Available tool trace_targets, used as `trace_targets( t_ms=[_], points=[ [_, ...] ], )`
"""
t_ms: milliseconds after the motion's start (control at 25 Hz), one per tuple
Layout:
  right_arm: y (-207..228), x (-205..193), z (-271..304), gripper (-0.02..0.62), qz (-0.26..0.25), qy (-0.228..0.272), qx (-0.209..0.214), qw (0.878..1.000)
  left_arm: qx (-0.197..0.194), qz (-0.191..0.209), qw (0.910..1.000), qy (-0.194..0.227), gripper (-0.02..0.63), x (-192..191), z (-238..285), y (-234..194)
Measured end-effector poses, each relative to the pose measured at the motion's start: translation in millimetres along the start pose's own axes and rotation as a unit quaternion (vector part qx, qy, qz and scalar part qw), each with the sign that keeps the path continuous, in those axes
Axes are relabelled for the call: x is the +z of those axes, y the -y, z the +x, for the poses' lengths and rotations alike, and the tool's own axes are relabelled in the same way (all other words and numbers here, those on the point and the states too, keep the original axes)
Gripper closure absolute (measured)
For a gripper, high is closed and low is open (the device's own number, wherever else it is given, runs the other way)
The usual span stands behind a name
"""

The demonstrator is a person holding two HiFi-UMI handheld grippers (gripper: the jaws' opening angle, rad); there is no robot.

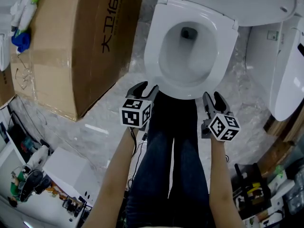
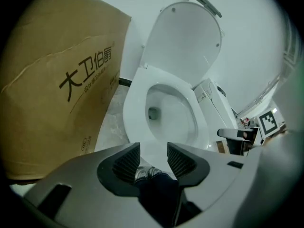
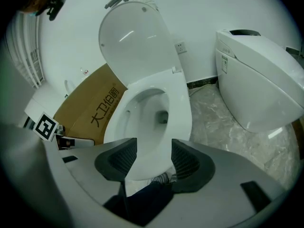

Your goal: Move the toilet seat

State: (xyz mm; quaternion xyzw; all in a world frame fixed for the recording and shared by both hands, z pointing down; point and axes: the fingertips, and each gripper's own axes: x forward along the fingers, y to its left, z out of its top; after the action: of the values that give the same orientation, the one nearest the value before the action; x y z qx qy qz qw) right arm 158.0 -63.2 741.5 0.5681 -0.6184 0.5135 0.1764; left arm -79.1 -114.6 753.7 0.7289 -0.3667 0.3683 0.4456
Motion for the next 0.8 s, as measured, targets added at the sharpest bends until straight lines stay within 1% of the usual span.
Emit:
trace_targets(
  t_ms=[160,240,320,440,680,800],
  points=[
    [8.1,-9.5,20.1,0.351,0.014,-0.009,0.005,1.000,-0.003,-0.011,0.9999,-0.002,0.413,-5.0,16.7,-9.7],
    [12.4,-15.2,24.2,0.322,0.016,-0.015,0.007,1.000,-0.007,-0.011,0.9999,-0.006,0.411,-9.2,22.4,-9.3],
    [14.9,-21.1,27.7,0.309,0.016,-0.021,0.007,1.000,-0.012,-0.005,0.9998,-0.012,0.410,-14.4,27.1,-9.2],
    [17.4,-29.1,33.8,0.302,0.021,-0.025,0.003,0.999,-0.018,-0.001,0.9997,-0.020,0.396,-21.6,32.0,-11.5],
    [23.7,-31.3,36.6,0.296,0.013,-0.017,-0.022,1.000,-0.027,-0.017,0.9993,-0.020,0.380,-28.8,38.0,-13.8],
    [29.6,-36.9,36.6,0.295,0.036,-0.014,-0.025,0.999,-0.033,-0.028,0.9988,-0.020,0.380,-33.2,44.2,-11.3]
  ],
)
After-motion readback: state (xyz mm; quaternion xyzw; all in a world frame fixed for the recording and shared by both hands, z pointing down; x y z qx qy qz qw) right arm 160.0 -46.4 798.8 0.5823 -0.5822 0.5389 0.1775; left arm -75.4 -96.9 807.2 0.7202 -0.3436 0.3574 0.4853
